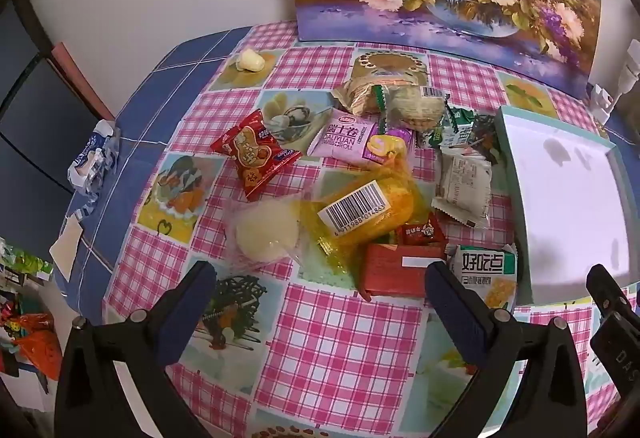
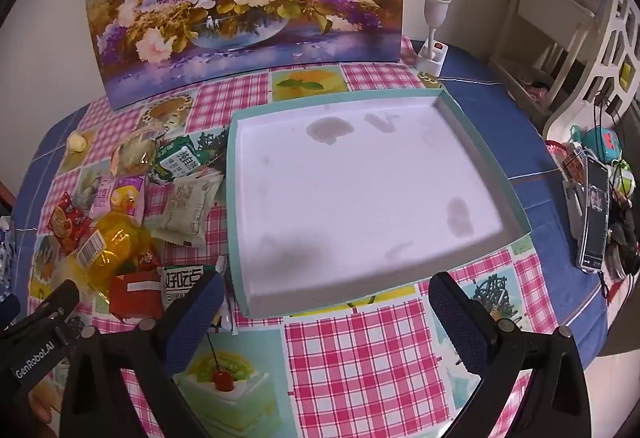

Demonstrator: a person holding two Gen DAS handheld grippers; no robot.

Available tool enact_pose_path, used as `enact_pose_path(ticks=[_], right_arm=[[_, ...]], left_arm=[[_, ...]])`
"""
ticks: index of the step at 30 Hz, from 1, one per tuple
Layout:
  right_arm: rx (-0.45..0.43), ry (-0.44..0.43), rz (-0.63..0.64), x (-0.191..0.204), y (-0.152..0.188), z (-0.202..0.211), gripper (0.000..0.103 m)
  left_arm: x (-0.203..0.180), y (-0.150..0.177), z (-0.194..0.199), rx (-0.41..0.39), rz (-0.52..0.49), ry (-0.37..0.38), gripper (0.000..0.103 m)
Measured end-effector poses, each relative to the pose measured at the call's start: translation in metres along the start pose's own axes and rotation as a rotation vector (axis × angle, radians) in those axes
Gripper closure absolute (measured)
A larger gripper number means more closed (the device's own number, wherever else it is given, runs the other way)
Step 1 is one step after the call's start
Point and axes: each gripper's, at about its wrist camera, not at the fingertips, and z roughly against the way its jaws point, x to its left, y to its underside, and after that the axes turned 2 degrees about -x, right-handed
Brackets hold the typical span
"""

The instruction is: Organize snacks

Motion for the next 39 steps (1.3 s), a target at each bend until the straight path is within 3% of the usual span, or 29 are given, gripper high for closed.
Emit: enact_pose_path(ticks=[39], right_arm=[[-0.013, -0.002, 0.005, -0.0023, -0.0023, 0.0055, 0.0]], left_arm=[[0.0, 0.0014, 0.008, -0.007, 0.017, 0.029, 0.0]])
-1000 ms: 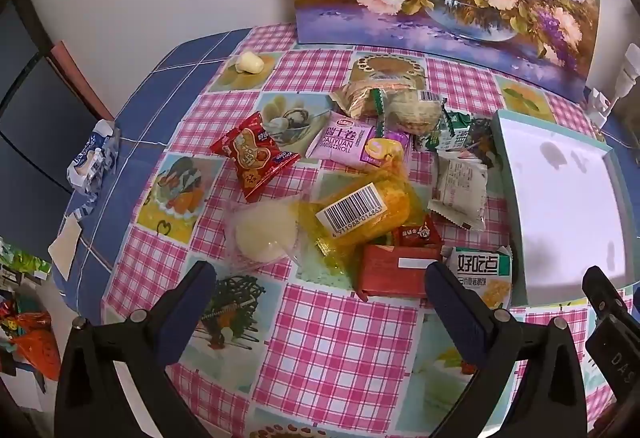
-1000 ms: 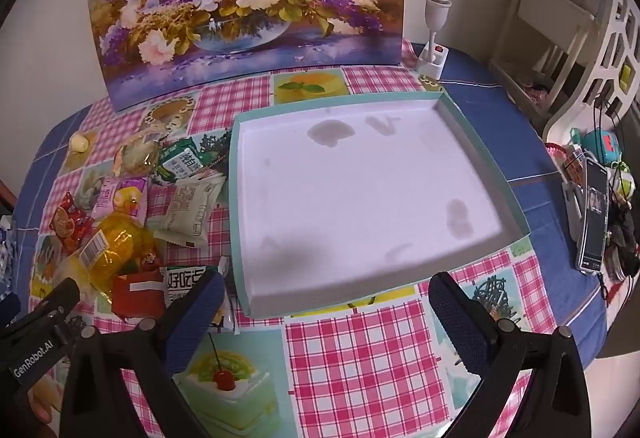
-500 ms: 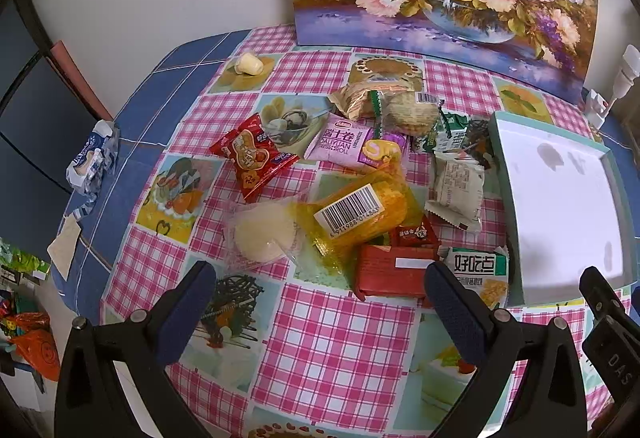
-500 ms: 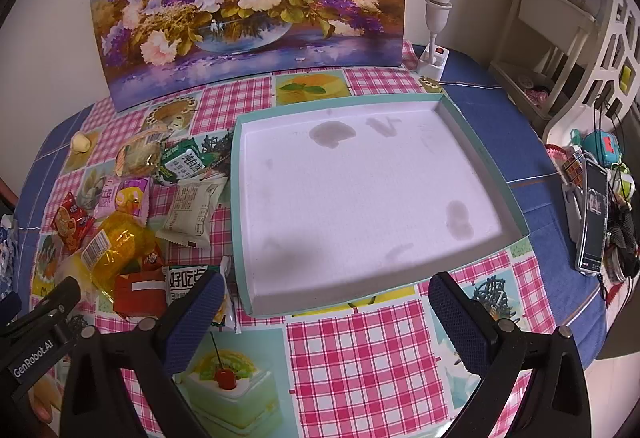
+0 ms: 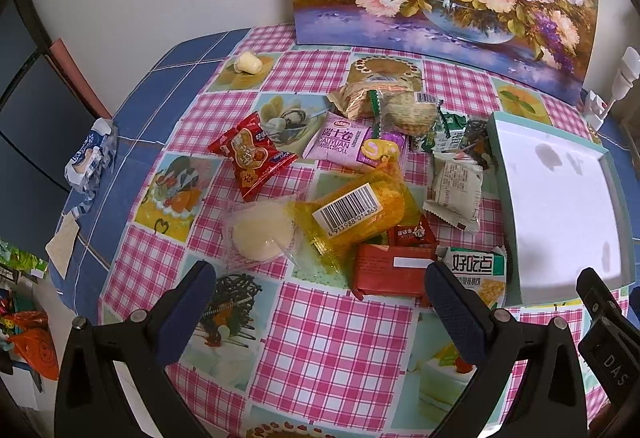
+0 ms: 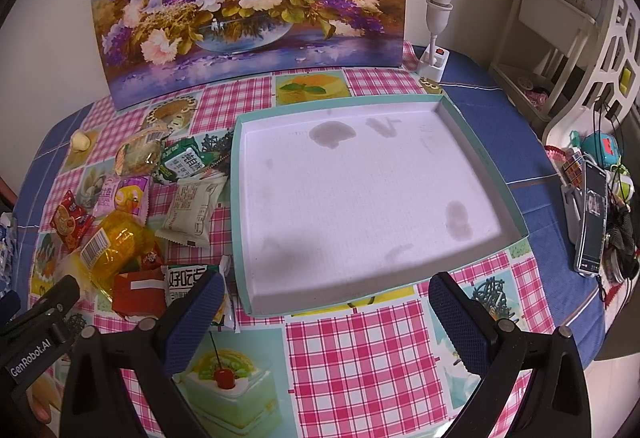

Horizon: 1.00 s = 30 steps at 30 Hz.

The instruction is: Organize snacks

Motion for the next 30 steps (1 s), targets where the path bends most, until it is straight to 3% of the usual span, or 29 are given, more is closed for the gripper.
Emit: enact_pose_path(ticks=[30], right_arm=[[-0.003, 0.002, 0.003, 0.0008, 0.0, -0.0005, 0.0]], left_arm=[[0.0029, -0.0008, -0.0029, 0.02, 0.029, 0.014, 0.0]])
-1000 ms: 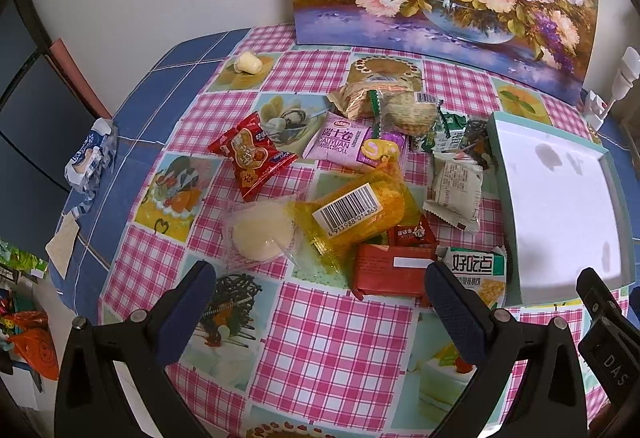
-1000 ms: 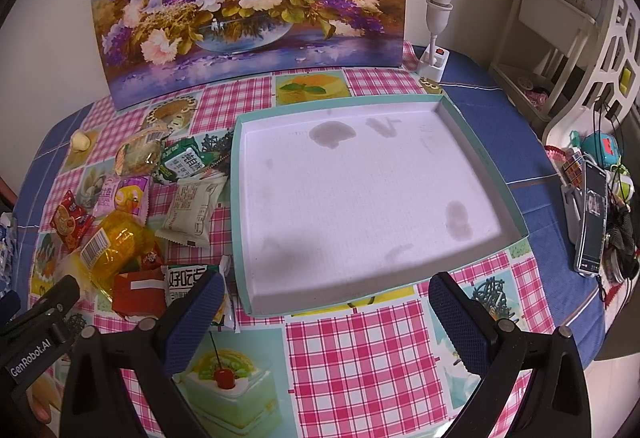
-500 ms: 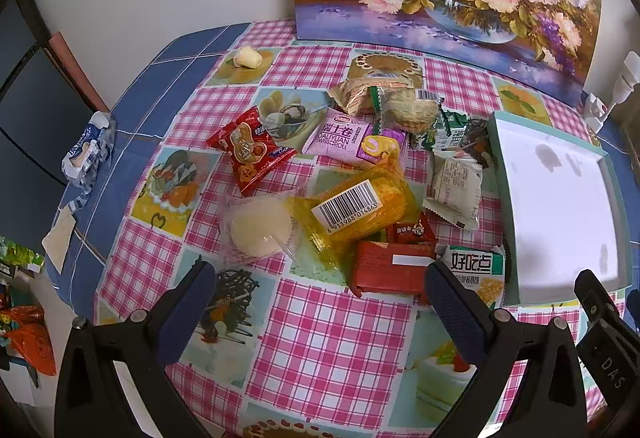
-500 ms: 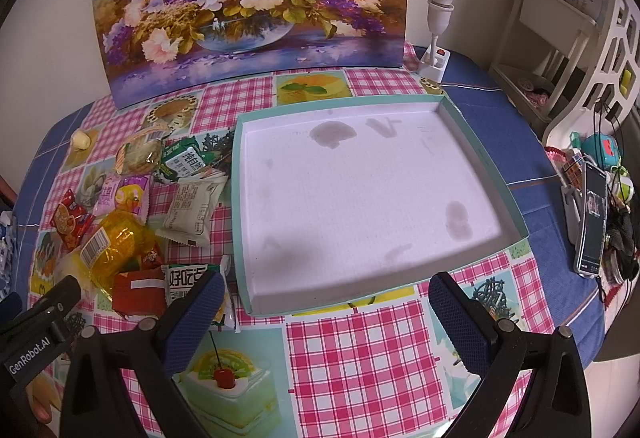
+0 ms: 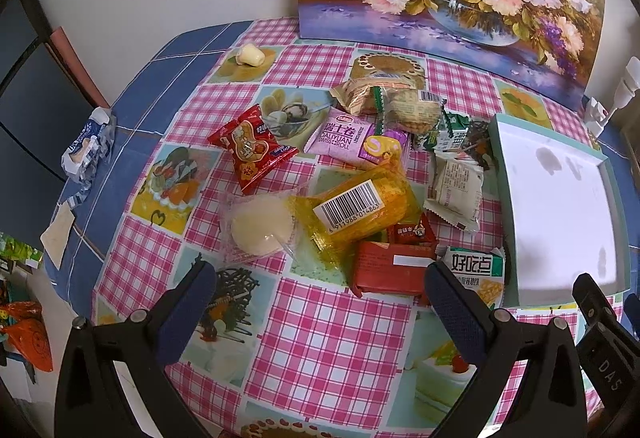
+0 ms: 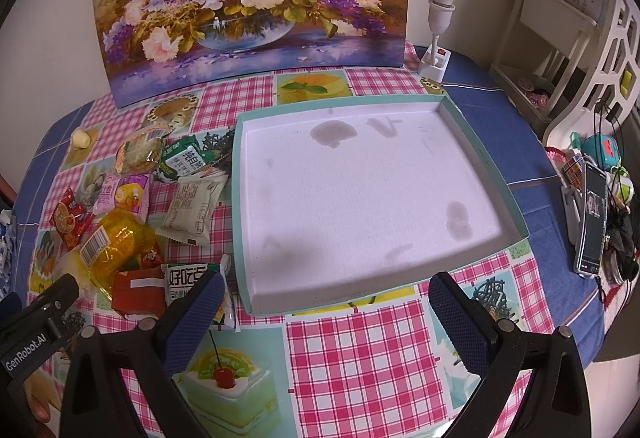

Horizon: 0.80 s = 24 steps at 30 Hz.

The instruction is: Organize snacks

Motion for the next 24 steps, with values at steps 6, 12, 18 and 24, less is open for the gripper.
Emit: enact_pose_path(ticks=[6, 12, 18, 24], right_arm=[[0.0, 0.0, 0.001, 0.0002, -0.0003, -0.0002, 0.0], [0.002, 0.001, 0.003, 0.0006, -0.0001, -0.0012, 0.0], [0.007, -0.002, 0.013, 0.0042, 0.0009, -0.0039, 0.0], [0.018, -0.032, 0.021, 0.0086, -0.0011, -0.007, 0.0]], left_arm=[[0.0003, 0.0, -0.0001, 0.002, 0.007, 0.001, 0.0], [0.0033, -0.0005, -0.001, 0.005, 0.019, 0.006, 0.0], [0.0054, -0.0007, -0.0014, 0.006, 0.031, 0.017, 0.0], [0.0094, -0.0027, -0.0047, 0.014, 0.054, 0.037, 0.0]])
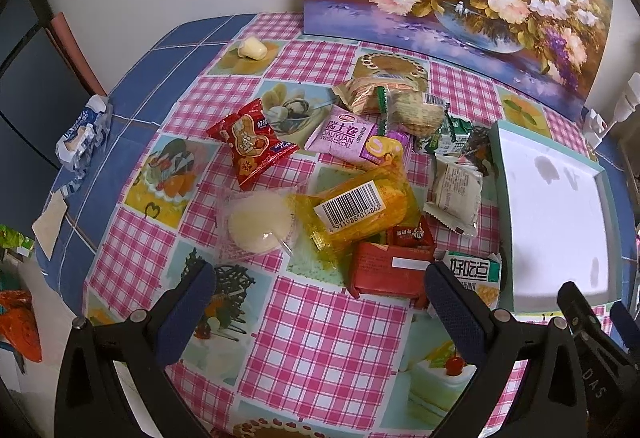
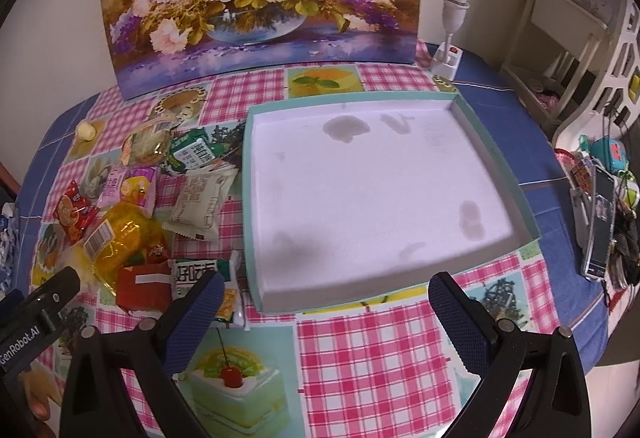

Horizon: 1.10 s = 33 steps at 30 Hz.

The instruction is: Organize snacks

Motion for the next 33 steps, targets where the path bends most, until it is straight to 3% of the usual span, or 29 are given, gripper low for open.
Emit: enact_pose_path(ticks=[5, 10, 14, 17, 25, 33], right_arm=[[0.053, -0.121, -0.006, 0.014, -0.002, -0.014, 0.0], [0.078, -0.145, 0.014, 0.032, -0.002, -0.028, 0.008], [0.144, -0.175, -0.015, 0.034, -0.002, -0.045, 0.012], [0.167, -0.151, -0.01, 0.036, -0.002, -0.051, 0.013], [0.183, -0.022, 0.003, 0.024, -0.003, -0.055, 0.014], [0.189, 0.005, -0.025, 0.011, -0.004, -0.055, 0.014]], left_arm=[[0.006, -0.004, -0.011, 0.038, 0.051, 0.041, 0.0], [0.008, -0.007, -0.028, 0.084, 0.082, 0.031, 0.0], [0.008, -0.007, -0.045, 0.142, 0.121, 0.096, 0.0], [0.0, -0.006, -0.056, 0.18, 0.117, 0.153, 0.0], [-0.02, -0.002, -0.078, 0.239, 0.097, 0.145, 0.0], [-0.042, 0.001, -0.095, 0.259, 0.043, 0.126, 0.0]])
